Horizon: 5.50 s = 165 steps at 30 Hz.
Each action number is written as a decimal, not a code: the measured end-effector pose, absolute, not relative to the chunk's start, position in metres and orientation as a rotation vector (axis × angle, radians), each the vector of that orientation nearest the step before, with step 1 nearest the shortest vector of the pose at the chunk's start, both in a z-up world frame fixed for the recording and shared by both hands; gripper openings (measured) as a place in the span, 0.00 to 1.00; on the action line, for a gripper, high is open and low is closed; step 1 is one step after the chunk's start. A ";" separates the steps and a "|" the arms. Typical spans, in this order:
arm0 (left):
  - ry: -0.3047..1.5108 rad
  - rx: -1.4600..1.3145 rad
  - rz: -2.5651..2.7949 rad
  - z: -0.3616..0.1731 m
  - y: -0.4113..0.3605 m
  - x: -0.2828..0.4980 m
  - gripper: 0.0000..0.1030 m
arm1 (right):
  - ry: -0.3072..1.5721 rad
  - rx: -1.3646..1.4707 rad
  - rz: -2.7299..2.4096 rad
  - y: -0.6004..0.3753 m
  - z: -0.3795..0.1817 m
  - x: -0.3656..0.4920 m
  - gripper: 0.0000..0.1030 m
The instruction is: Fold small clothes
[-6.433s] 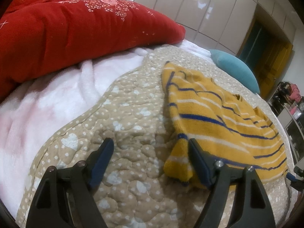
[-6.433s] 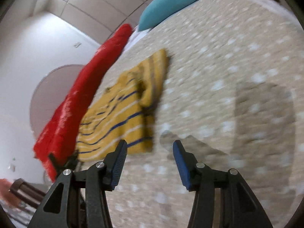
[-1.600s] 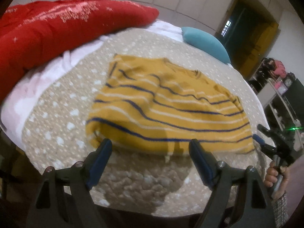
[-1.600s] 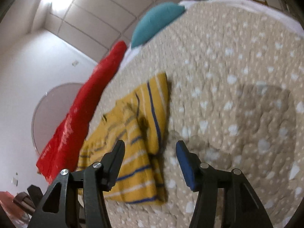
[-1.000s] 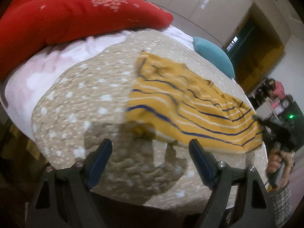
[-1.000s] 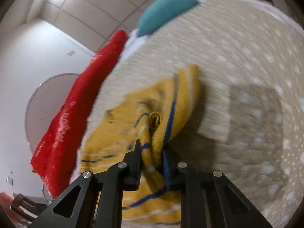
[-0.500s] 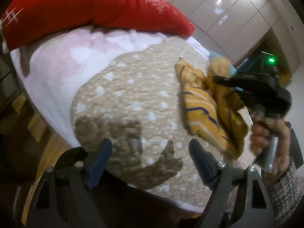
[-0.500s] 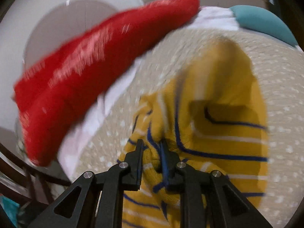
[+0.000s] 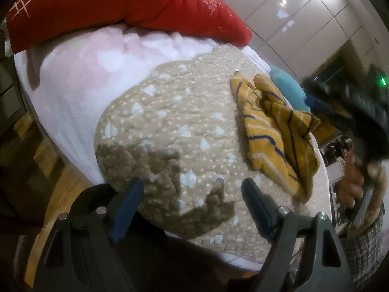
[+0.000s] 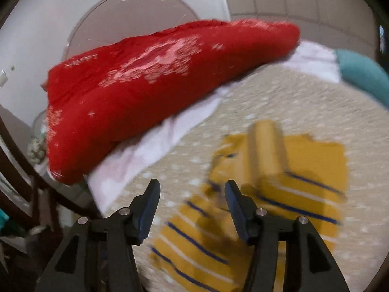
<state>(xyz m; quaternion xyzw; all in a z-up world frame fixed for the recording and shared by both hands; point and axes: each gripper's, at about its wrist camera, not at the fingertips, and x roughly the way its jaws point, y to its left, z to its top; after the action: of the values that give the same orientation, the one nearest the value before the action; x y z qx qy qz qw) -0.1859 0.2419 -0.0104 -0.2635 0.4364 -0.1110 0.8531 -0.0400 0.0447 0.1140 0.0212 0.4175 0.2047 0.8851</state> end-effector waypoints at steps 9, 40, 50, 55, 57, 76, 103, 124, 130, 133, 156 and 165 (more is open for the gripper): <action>0.951 -0.528 -0.266 -0.014 0.223 -0.181 0.79 | 0.832 -0.182 0.326 0.022 0.083 -0.088 0.59; 0.941 -0.589 -0.243 -0.020 0.242 -0.178 0.79 | 0.897 -0.192 0.554 0.096 0.037 -0.103 0.29; 0.864 -0.521 -0.366 0.025 0.212 -0.151 0.79 | 0.905 -0.045 0.647 0.040 0.079 -0.134 0.59; 0.818 -0.432 -0.481 0.055 0.175 -0.111 0.80 | 0.877 0.048 0.462 -0.018 0.080 -0.134 0.59; 0.820 -0.419 -0.517 0.060 0.160 -0.085 0.82 | 0.874 0.100 0.426 -0.035 0.075 -0.137 0.59; 1.054 -0.322 -0.381 0.023 0.134 -0.029 0.34 | 0.874 0.308 0.304 -0.121 0.039 -0.159 0.58; 1.019 -0.349 -0.447 0.035 0.157 -0.124 0.22 | 0.996 0.355 0.412 -0.088 0.011 -0.144 0.51; 1.093 -0.452 -0.615 -0.002 0.121 -0.002 0.51 | 0.978 0.704 0.497 -0.119 -0.011 -0.002 0.63; 1.063 -0.431 -0.693 0.036 0.072 -0.009 0.43 | 0.883 0.695 0.568 -0.136 0.040 -0.016 0.45; 1.045 -0.429 -0.772 0.048 0.030 -0.002 0.45 | 0.774 0.665 0.513 -0.176 0.073 -0.034 0.45; 1.075 -0.296 -0.481 0.025 0.029 -0.071 0.79 | 0.799 0.467 0.253 -0.223 0.065 -0.119 0.41; 0.851 -0.206 -0.426 0.064 0.061 -0.132 0.83 | 0.749 0.562 0.243 -0.232 0.073 -0.127 0.41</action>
<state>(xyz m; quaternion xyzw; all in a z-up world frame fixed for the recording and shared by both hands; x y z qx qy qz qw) -0.1320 0.0612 0.0641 -0.0991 0.4091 -0.2049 0.8837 -0.1275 -0.2322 0.0726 0.2702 0.3599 0.1170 0.8853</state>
